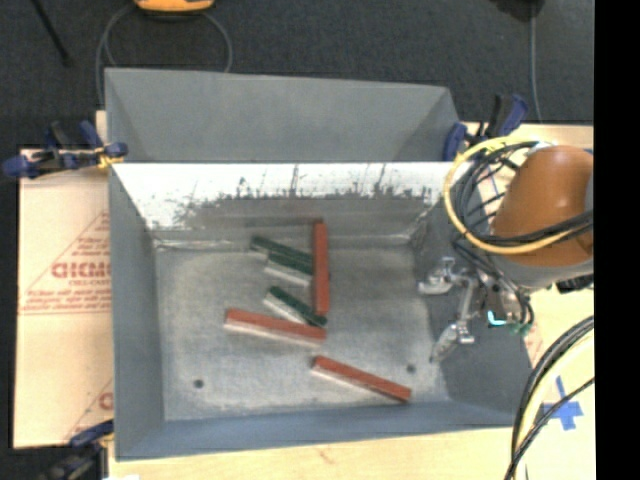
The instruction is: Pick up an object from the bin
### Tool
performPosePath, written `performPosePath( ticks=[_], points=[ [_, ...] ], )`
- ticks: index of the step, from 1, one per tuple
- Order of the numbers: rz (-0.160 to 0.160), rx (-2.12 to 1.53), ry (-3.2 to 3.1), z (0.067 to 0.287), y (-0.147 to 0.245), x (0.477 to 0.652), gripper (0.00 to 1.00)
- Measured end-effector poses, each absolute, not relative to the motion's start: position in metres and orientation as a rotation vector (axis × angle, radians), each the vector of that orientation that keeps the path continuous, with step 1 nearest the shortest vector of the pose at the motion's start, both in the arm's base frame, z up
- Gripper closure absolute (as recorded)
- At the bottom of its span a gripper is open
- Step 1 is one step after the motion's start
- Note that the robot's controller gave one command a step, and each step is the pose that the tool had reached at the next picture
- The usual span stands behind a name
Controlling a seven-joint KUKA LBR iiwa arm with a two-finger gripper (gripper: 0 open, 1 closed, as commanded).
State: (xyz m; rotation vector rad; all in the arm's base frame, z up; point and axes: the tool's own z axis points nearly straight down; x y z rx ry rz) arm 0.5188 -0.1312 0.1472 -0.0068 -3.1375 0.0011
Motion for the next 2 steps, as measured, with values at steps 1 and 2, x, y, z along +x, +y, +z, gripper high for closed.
performPosePath(
  ticks=[1, 2],
  points=[
    [0.003, -0.001, -3.145, 0.152, -0.131, 0.521, 0.00],
    [0.004, 0.027, -3.147, 0.123, -0.089, 0.504, 0.00]
  ],
)
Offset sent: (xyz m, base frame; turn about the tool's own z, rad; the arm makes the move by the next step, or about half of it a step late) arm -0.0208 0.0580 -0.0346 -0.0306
